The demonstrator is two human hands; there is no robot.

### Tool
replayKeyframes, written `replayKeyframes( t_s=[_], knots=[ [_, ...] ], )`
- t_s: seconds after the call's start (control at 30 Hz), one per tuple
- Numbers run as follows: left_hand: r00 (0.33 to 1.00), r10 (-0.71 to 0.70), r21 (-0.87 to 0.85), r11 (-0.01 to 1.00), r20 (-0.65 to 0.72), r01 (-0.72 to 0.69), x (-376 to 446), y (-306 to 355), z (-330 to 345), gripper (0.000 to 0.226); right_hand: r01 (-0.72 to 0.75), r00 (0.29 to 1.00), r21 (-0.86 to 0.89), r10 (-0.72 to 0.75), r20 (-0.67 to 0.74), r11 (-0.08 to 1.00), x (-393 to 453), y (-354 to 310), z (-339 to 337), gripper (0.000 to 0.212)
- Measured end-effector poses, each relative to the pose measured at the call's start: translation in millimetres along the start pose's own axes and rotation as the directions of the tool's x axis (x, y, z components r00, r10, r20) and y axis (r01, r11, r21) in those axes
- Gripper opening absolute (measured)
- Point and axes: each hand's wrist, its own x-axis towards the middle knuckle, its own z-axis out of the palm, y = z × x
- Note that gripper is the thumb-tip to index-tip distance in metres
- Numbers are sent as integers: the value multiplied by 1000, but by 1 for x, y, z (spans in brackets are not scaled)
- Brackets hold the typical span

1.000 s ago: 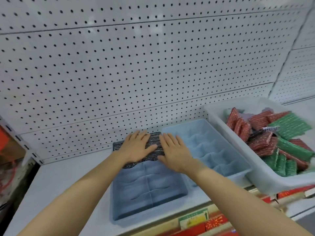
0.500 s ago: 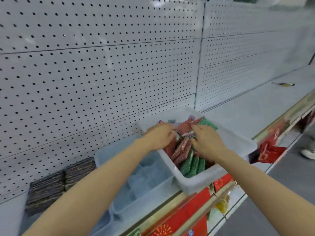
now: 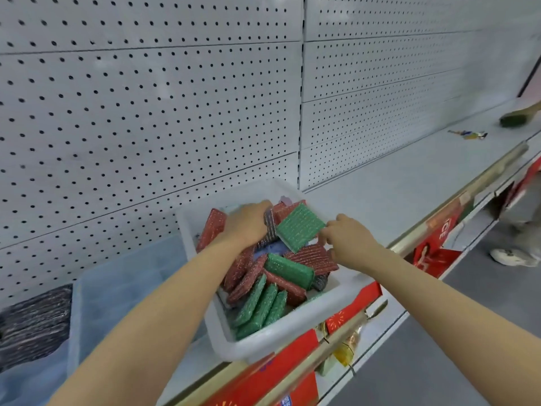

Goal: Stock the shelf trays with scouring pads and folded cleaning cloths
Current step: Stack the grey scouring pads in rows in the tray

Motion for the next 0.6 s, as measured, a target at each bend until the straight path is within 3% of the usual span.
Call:
replayKeyframes(
  t_s=[0.07, 0.1, 0.17, 0.2, 0.27, 0.37, 0.47, 0.6],
  knots=[
    [995, -20, -62, 998, -100, 14, -1, -5, -14, 57, 113, 966, 120, -137, 221, 986, 11, -7, 1, 17],
    [990, -31, -79, 997, -139, 20, -3, -9, -20, 54, 140, 907, 153, -189, 376, 978, 17, -13, 4, 21],
    [980, -53, -89, 995, -191, 36, -9, -17, -28, 49, 193, 740, 52, -181, 648, 980, 23, -27, 9, 16],
    [977, -62, -94, 995, -205, 43, -14, -21, -31, 46, 244, 734, -12, -177, 656, 970, 27, -30, 12, 33],
    [972, -74, -111, 993, -223, 50, -23, -28, -34, 42, 316, 819, -69, -236, 523, 946, 34, -32, 15, 74],
    [959, -93, -135, 989, -269, 58, -37, -35, -38, 37, 313, 858, -93, -239, 455, 945, 44, -30, 22, 107],
    [949, -108, -170, 984, -296, 59, -46, -36, -42, 35, 292, 866, -119, -210, 454, 949, 56, -32, 32, 124],
    [947, -112, -180, 982, -300, 59, -57, -36, -47, 33, 373, 897, -146, -317, 307, 916, 70, -25, 31, 124]
  ],
)
